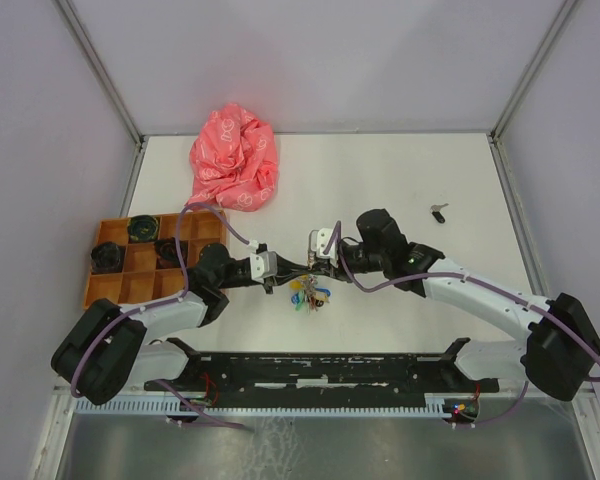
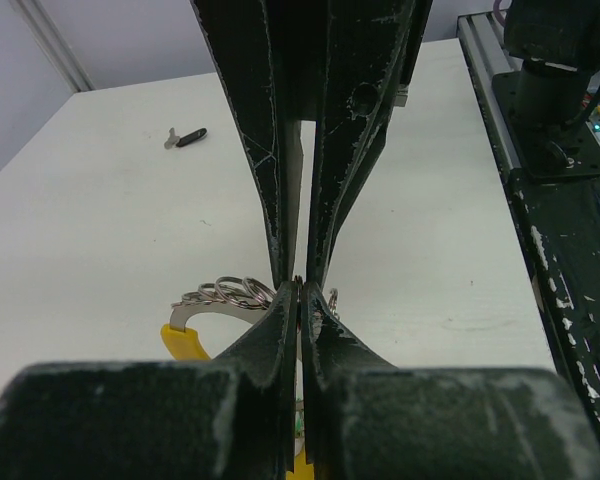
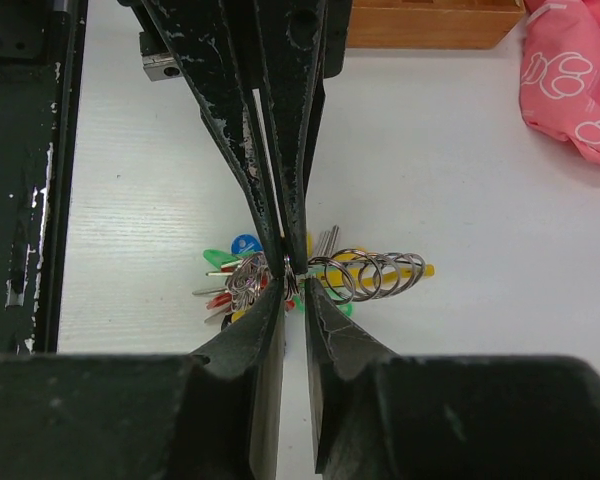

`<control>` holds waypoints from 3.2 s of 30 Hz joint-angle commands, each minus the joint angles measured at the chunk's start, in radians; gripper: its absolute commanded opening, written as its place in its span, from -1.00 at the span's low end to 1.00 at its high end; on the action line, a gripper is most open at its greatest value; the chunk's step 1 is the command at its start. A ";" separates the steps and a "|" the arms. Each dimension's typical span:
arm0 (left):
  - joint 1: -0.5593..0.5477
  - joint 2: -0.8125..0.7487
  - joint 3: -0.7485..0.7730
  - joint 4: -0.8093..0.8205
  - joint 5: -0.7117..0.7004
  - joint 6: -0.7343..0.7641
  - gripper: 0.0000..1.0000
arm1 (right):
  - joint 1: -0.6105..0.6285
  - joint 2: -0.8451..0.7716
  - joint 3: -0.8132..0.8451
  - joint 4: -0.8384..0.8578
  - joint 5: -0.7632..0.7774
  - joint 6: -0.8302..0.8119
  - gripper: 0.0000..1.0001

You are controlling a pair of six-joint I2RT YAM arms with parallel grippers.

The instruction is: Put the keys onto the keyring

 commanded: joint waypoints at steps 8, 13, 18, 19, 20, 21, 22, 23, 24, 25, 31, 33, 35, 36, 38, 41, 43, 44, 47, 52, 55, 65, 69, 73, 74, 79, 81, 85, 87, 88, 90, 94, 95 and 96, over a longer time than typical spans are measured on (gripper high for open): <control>-0.009 -0.036 0.016 0.057 -0.007 0.004 -0.80 | 0.002 -0.003 0.055 0.027 -0.014 -0.011 -0.98; -0.004 -0.087 -0.003 0.003 -0.113 -0.015 -0.47 | 0.002 -0.036 0.044 0.015 0.023 -0.033 -0.99; 0.014 -0.091 -0.035 0.066 -0.127 -0.062 -0.40 | 0.002 -0.047 0.044 0.004 0.030 -0.045 -0.99; 0.017 -0.091 -0.036 0.065 -0.126 -0.062 -0.40 | 0.002 -0.049 0.042 0.003 0.033 -0.046 -0.99; 0.018 -0.089 -0.036 0.058 -0.126 -0.059 -0.40 | 0.002 -0.051 0.041 0.004 0.036 -0.047 -0.99; 0.018 -0.086 -0.035 0.050 -0.127 -0.051 -0.41 | 0.003 -0.053 0.041 0.006 0.039 -0.047 -0.99; 0.019 -0.082 -0.035 0.042 -0.125 -0.046 -0.42 | 0.002 -0.056 0.039 0.008 0.040 -0.046 -0.99; 0.018 -0.079 -0.035 0.040 -0.123 -0.044 -0.43 | 0.002 -0.058 0.038 0.010 0.041 -0.046 -0.99; 0.018 -0.075 -0.036 0.041 -0.119 -0.043 -0.44 | 0.002 -0.060 0.036 0.012 0.041 -0.044 -0.99; 0.019 -0.071 -0.037 0.042 -0.117 -0.041 -0.45 | 0.001 -0.061 0.034 0.015 0.042 -0.044 -0.99; 0.019 -0.041 -0.022 0.038 -0.099 -0.029 -0.54 | 0.002 -0.060 0.031 0.027 0.038 -0.036 -0.99; 0.019 -0.030 -0.016 0.024 -0.090 -0.021 -0.55 | 0.002 -0.060 0.031 0.030 0.038 -0.032 -0.99; 0.018 -0.024 -0.017 0.020 -0.085 -0.017 -0.54 | 0.002 -0.061 0.030 0.031 0.039 -0.032 -0.99; 0.019 -0.023 -0.017 0.021 -0.083 -0.016 -0.54 | 0.002 -0.064 0.029 0.034 0.039 -0.030 -0.99; 0.018 -0.022 -0.018 0.022 -0.079 -0.012 -0.53 | 0.002 -0.064 0.027 0.039 0.039 -0.027 -0.99; 0.019 -0.015 -0.015 0.028 -0.078 -0.011 -0.53 | 0.002 -0.065 0.028 0.044 0.034 -0.022 -0.99; 0.017 -0.005 -0.011 0.041 -0.073 -0.016 -0.52 | 0.002 -0.064 0.027 0.049 0.030 -0.019 -0.99; 0.017 0.001 -0.008 0.048 -0.070 -0.020 -0.52 | 0.002 -0.064 0.027 0.049 0.030 -0.016 -0.99; 0.016 0.015 -0.005 0.061 -0.064 -0.031 -0.52 | 0.002 -0.063 0.027 0.052 0.027 -0.012 -0.99; 0.016 0.034 -0.004 0.091 -0.064 -0.045 -0.52 | 0.002 -0.058 0.027 0.059 0.016 -0.007 -0.99; 0.014 0.042 -0.004 0.119 -0.069 -0.057 -0.54 | 0.002 -0.053 0.028 0.059 0.011 -0.005 -0.99; 0.012 0.007 -0.036 0.150 -0.148 -0.043 -0.63 | 0.002 -0.062 0.019 0.059 0.023 -0.003 -0.99; 0.010 -0.002 -0.041 0.180 -0.134 -0.058 -0.63 | 0.002 -0.057 0.019 0.068 0.017 0.003 -0.99; 0.002 0.003 -0.047 0.227 -0.125 -0.080 -0.62 | 0.002 -0.056 0.018 0.070 0.014 0.010 -0.99; 0.001 0.004 -0.045 0.229 -0.120 -0.081 -0.62 | 0.002 -0.056 0.019 0.072 0.014 0.011 -0.99; -0.013 0.020 -0.038 0.229 -0.100 -0.084 -0.59 | 0.002 -0.055 0.009 0.098 0.028 0.031 -0.99; -0.018 0.025 -0.037 0.229 -0.089 -0.091 -0.58 | 0.002 -0.057 0.004 0.108 0.035 0.037 -0.99; -0.025 0.036 -0.035 0.230 -0.086 -0.095 -0.58 | 0.002 -0.054 -0.001 0.112 0.030 0.042 -0.99; -0.024 0.038 -0.029 0.230 -0.080 -0.098 -0.59 | 0.002 -0.049 0.003 0.105 0.015 0.037 -0.99; -0.025 0.038 -0.025 0.228 -0.073 -0.101 -0.58 | 0.002 -0.044 0.006 0.097 0.007 0.034 -0.99; -0.026 0.036 -0.016 0.227 -0.061 -0.108 -0.58 | 0.002 -0.037 0.012 0.080 0.002 0.022 -0.99; -0.026 0.032 -0.003 0.205 -0.049 -0.111 -0.60 | 0.002 -0.034 0.018 0.054 -0.006 0.002 -0.99; -0.026 0.030 0.000 0.193 -0.047 -0.107 -0.64 | 0.002 -0.035 0.019 0.051 -0.005 -0.004 -0.99; -0.026 0.028 0.003 0.181 -0.045 -0.102 -0.69 | 0.002 -0.035 0.020 0.047 -0.003 -0.008 -0.98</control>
